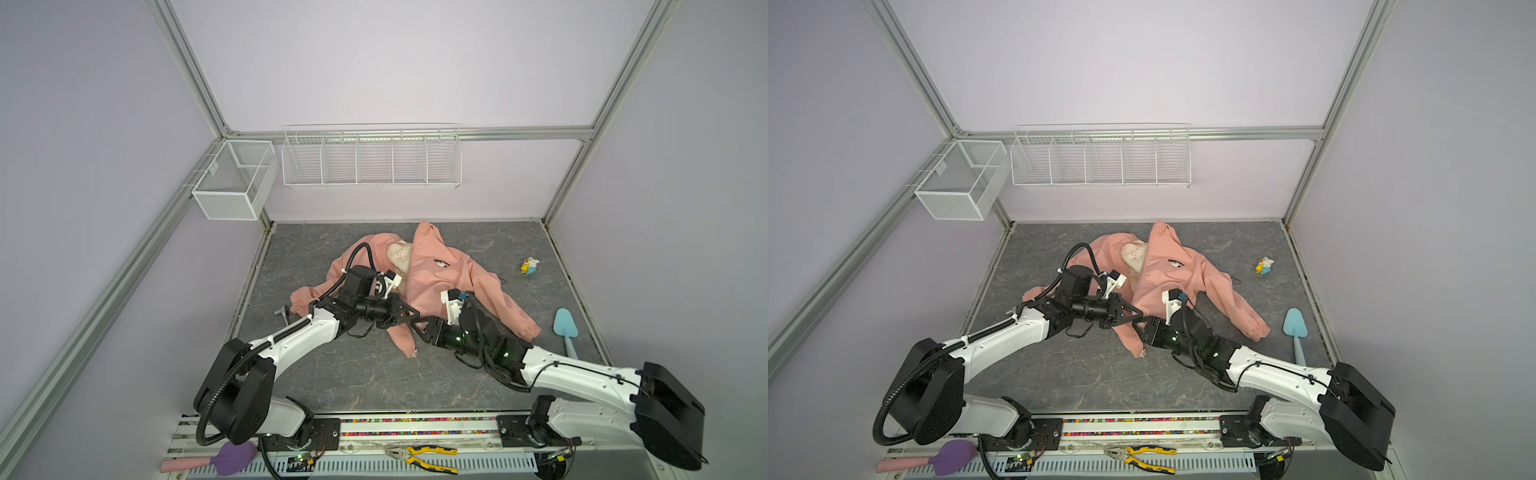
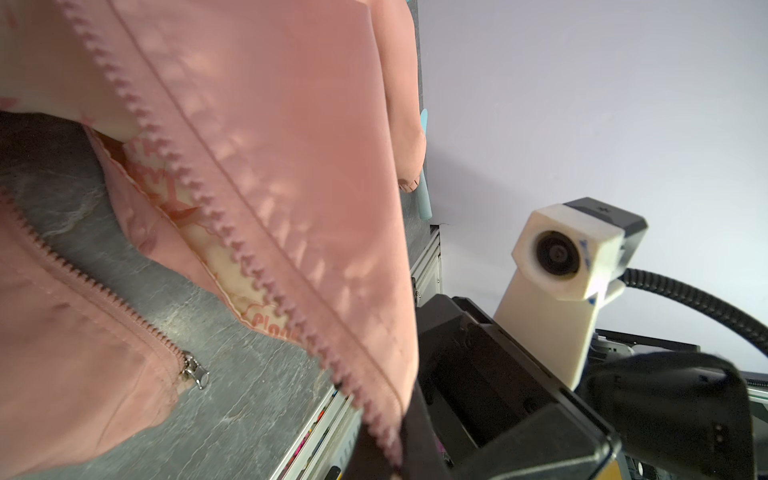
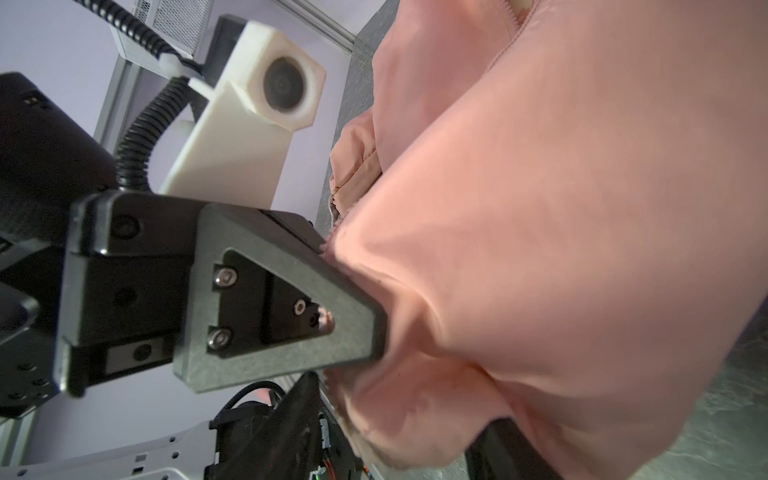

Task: Zip up the jacket

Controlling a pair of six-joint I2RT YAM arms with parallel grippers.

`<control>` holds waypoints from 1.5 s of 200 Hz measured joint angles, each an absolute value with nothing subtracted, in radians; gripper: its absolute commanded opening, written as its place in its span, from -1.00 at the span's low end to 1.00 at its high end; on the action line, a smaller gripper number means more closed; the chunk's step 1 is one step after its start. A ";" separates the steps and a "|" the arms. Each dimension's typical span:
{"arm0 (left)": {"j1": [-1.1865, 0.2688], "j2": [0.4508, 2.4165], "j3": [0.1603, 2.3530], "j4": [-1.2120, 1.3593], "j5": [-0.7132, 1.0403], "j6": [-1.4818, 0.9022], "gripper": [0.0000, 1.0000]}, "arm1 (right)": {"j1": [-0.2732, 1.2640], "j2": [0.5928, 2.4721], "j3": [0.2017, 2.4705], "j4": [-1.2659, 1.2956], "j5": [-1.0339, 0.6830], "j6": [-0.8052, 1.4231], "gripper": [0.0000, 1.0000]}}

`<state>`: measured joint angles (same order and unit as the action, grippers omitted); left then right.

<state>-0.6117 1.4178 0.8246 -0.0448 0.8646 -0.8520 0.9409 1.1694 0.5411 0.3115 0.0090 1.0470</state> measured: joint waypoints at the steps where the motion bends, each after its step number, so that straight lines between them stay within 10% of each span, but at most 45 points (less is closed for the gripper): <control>1: -0.612 1.418 0.825 -0.045 0.865 -0.852 -1.00 | 0.941 1.169 0.541 0.312 0.009 1.048 -0.05; 70: -0.601 1.420 0.823 -0.065 0.873 -0.841 -1.00 | 0.926 1.169 0.542 0.347 -0.009 1.044 -0.60; 111: -0.589 1.435 0.795 -0.022 0.876 -0.876 -0.04 | 0.924 1.179 0.550 0.349 -0.028 1.042 -0.80; 165: -0.590 1.471 0.766 0.057 0.910 -0.918 0.12 | 0.925 1.242 0.576 0.349 -0.064 1.041 -0.87; 261: -0.588 1.513 0.755 0.176 0.938 -0.987 -0.79 | 0.951 1.299 0.617 0.363 -0.102 1.024 -0.86; 300: -0.587 1.521 0.748 0.210 0.943 -0.995 -1.00 | 0.953 1.273 0.617 0.348 -0.099 1.019 -0.31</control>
<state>-0.5865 1.5211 0.7479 0.2100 0.9428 -0.9955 0.9531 1.2728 0.6174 0.3481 -0.0986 1.0195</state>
